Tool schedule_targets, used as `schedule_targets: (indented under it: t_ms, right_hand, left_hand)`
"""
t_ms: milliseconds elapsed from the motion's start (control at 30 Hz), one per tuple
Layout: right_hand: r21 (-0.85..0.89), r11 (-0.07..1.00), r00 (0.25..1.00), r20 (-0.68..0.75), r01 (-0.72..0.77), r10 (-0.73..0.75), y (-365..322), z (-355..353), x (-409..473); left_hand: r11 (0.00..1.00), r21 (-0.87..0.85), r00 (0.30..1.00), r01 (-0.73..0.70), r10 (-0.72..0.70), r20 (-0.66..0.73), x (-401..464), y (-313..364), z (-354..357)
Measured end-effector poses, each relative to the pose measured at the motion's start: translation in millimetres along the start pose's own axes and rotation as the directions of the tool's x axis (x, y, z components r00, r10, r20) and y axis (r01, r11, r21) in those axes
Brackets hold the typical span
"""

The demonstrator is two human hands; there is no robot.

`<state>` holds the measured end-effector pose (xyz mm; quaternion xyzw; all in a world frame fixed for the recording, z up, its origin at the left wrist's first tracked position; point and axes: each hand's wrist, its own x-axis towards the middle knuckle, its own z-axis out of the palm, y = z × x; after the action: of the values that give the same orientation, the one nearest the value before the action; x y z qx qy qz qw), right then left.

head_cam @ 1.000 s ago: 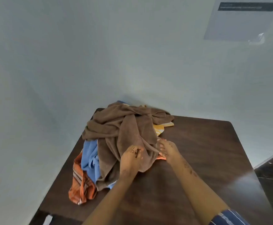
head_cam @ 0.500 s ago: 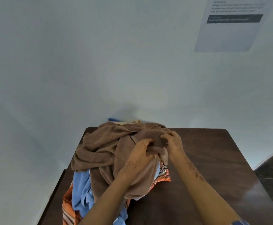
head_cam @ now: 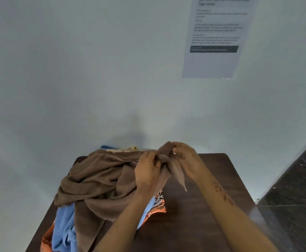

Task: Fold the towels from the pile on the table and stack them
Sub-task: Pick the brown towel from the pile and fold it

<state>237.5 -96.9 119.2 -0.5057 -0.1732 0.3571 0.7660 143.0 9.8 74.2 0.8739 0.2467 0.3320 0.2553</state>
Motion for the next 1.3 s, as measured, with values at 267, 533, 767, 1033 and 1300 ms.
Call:
schedule_targets:
  t_ms: [267,533,767,1033,1300]
  right_hand:
    - [-0.565,0.824,0.999,0.030,0.031,-0.017,25,-40,-31]
    - [-0.828,0.561,0.959,0.150,-0.010,0.240,1,-104,-52]
    - [-0.682,0.728,0.995,0.096,0.067,-0.002,-69,-127,-73]
    - [-0.735,0.648,0.980,0.164,0.199,-0.115,-137,-109,-83]
    - [-0.198,0.980,0.983,-0.172,0.029,-0.064,-130,-124,-69]
  left_hand:
    - [0.982,-0.189,0.999,-0.010,0.017,0.032,10,51,3]
    - [0.965,-0.261,0.990,-0.011,-0.026,-0.137,23,55,-9]
    - [0.988,-0.145,0.909,-0.058,0.112,0.402,23,23,-11]
    - [0.939,0.331,0.852,-0.095,-0.095,0.515,14,-13,-2]
    - [0.988,0.003,0.987,-0.151,0.151,-0.056,-28,78,7]
